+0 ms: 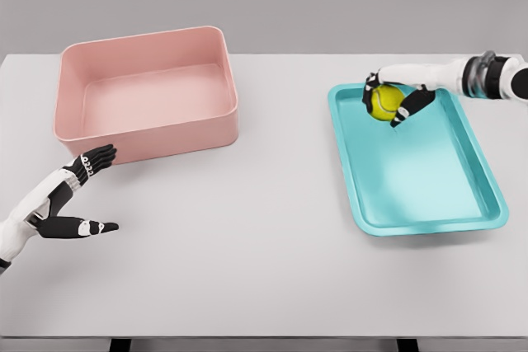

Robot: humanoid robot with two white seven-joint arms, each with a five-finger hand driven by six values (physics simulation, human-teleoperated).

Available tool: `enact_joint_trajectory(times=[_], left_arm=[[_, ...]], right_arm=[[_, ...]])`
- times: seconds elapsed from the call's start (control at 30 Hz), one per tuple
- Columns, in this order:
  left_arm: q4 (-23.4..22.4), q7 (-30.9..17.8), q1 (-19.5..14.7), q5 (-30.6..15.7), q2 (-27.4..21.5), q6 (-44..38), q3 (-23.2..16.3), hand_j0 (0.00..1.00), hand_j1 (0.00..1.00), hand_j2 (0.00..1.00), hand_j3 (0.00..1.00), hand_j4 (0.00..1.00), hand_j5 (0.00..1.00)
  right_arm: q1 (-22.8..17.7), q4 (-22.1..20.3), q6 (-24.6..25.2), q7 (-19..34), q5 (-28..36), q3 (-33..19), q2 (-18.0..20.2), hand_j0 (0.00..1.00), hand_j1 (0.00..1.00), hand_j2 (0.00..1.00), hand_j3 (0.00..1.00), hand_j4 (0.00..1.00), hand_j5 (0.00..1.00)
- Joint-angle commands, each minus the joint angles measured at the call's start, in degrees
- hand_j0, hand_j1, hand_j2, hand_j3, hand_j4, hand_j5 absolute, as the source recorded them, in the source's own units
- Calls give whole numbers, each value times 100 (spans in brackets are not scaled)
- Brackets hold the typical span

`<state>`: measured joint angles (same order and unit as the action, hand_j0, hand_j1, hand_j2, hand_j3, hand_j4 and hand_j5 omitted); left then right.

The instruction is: Put the tennis from the blue tray into the pink basket with both arms

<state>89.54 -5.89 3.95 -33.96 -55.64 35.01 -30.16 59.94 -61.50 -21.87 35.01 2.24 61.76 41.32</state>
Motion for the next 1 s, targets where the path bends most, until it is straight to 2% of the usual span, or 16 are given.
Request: enact_joint_trajectory(times=[0.0, 0.03, 0.13, 0.2, 0.27, 0.37, 0.47, 0.57, 0.67, 0.77, 0.83, 0.9, 0.93, 0.97], left_arm=[[2, 0, 0, -23, -8, -1, 1, 100, 100, 100, 100, 100, 100], [11, 0, 0, -23, -8, -1, 1, 100, 100, 100, 100, 100, 100], [2, 0, 0, -15, -8, -1, 1, 100, 100, 100, 100, 100, 100], [2, 0, 0, -15, -8, -1, 1, 100, 100, 100, 100, 100, 100], [2, 0, 0, -23, -8, -1, 1, 100, 100, 100, 100, 100, 100], [11, 0, 0, -15, -8, -1, 1, 100, 100, 100, 100, 100, 100], [2, 9, 0, -23, -8, -1, 1, 100, 100, 100, 100, 100, 100], [2, 0, 0, -6, -8, -1, 1, 100, 100, 100, 100, 100, 100], [2, 0, 0, 3, 1, -1, 1, 100, 100, 100, 100, 100, 100], [2, 0, 0, 12, 1, -1, 1, 100, 100, 100, 100, 100, 100], [2, 0, 0, 21, 1, -1, 1, 100, 100, 100, 100, 100, 100], [2, 0, 0, 21, 10, -1, 1, 100, 100, 100, 100, 100, 100], [2, 0, 0, 21, 10, -1, 1, 100, 100, 100, 100, 100, 100], [2, 0, 0, 21, 10, -1, 1, 100, 100, 100, 100, 100, 100]], right_arm=[[-9, -661, -449, -1, 57, -200, 131, 28, 28, 28, 28, 28, 28], [-27, -889, -555, -1, 57, -174, 122, 28, 28, 28, 28, 28, 28], [-176, -2120, -854, -1, 57, -103, 114, 28, 28, 28, 28, 28, 28], [-176, -2700, -880, -1, 57, 169, 96, 28, 28, 28, 28, 28, 28], [-272, -2911, -880, -1, 57, 415, -9, 28, 28, 28, 28, 28, 28], [-422, -2762, -784, -1, -48, 547, -554, 28, 28, 28, 28, 28, 28], [-475, -2042, -766, -1, -259, 539, -1257, 28, 28, 28, 28, 28, 28], [-475, -1374, -775, -1, -470, 459, -1793, 28, 28, 28, 28, 28, 28], [-475, -1321, -775, -1, -567, 459, -1899, 29, 29, 29, 29, 29, 29], [-545, -1365, -783, -1, -576, 477, -1899, 35, 35, 35, 35, 35, 35], [-545, -1365, -783, -1, -602, 451, -1899, 46, 46, 46, 46, 46, 46], [-545, -1356, -783, -1, -620, 433, -1873, 48, 48, 48, 48, 48, 48], [-545, -1373, -783, -1, -620, 433, -1864, 60, 60, 60, 60, 60, 60], [-545, -1382, -792, -1, -628, 398, -1846, 81, 81, 81, 81, 81, 81]])
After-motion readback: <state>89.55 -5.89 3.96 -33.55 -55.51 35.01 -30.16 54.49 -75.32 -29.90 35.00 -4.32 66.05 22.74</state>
